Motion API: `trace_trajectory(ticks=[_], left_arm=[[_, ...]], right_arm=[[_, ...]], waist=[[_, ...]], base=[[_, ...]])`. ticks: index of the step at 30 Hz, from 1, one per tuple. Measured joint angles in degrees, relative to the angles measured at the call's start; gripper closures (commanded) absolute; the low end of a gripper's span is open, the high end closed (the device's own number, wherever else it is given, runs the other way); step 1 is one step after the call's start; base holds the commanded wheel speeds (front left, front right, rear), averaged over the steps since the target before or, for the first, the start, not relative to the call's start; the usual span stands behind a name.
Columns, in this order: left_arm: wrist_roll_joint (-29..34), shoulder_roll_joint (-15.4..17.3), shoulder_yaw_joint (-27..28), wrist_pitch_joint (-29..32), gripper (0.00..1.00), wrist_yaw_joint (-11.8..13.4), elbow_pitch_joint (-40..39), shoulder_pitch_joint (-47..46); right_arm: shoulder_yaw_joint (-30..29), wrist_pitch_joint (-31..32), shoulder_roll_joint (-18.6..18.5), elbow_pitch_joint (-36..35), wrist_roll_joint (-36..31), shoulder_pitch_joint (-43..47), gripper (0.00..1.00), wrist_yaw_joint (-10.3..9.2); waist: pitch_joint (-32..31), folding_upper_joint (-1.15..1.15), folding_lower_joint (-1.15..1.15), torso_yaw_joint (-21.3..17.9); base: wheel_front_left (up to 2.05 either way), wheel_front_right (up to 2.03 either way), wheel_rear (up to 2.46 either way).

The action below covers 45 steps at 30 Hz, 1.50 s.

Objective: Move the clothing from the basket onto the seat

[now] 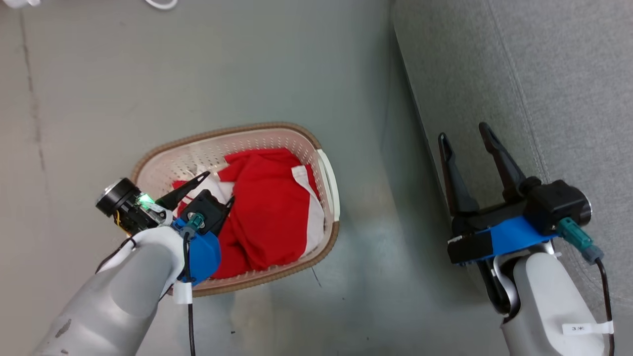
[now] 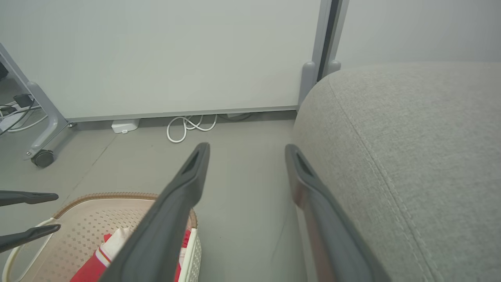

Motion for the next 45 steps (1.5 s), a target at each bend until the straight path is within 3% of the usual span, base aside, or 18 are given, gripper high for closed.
trace_trajectory(ticks=[8, 15, 27, 36, 45], left_arm=[[-3.28, 0.81, -13.77, 0.36, 0.00, -0.01, 8.04, -6.83], [-7.39, 1.26, -22.53, 5.05, 0.00, -0.01, 10.43, -10.96], [-11.46, 3.28, -24.12, 18.73, 0.00, -0.01, 6.83, -12.19], [-10.95, 5.23, -24.13, 22.21, 0.00, -0.01, 5.33, -14.39], [-10.26, 5.17, -24.14, 23.46, 0.00, -0.01, 6.97, -16.41]], right_arm=[[0.21, 0.00, 0.00, -2.32, -0.02, -3.14, 0.00, 0.00], [0.48, 0.00, -0.01, -4.45, -0.04, -4.84, 0.00, 0.00], [0.77, 0.01, -0.01, -8.43, -0.35, -6.64, 0.00, 0.00], [0.90, 0.00, 0.00, -11.16, -0.26, -7.41, 0.00, 0.00], [0.69, -0.11, 0.04, -13.10, -0.18, -7.31, 0.00, 0.01]], waist=[[7.59, 0.00, 0.00, -2.03], [13.24, 0.00, 0.00, -3.23], [20.63, 0.00, 0.00, -4.27], [25.15, 0.00, -0.01, -5.23], [27.57, 0.00, -0.01, -5.85]], base=[[0.00, 0.00, 0.00], [0.00, 0.00, 0.00], [0.00, 0.00, 0.00], [0.00, 0.00, 0.00], [0.00, 0.00, 0.00]])
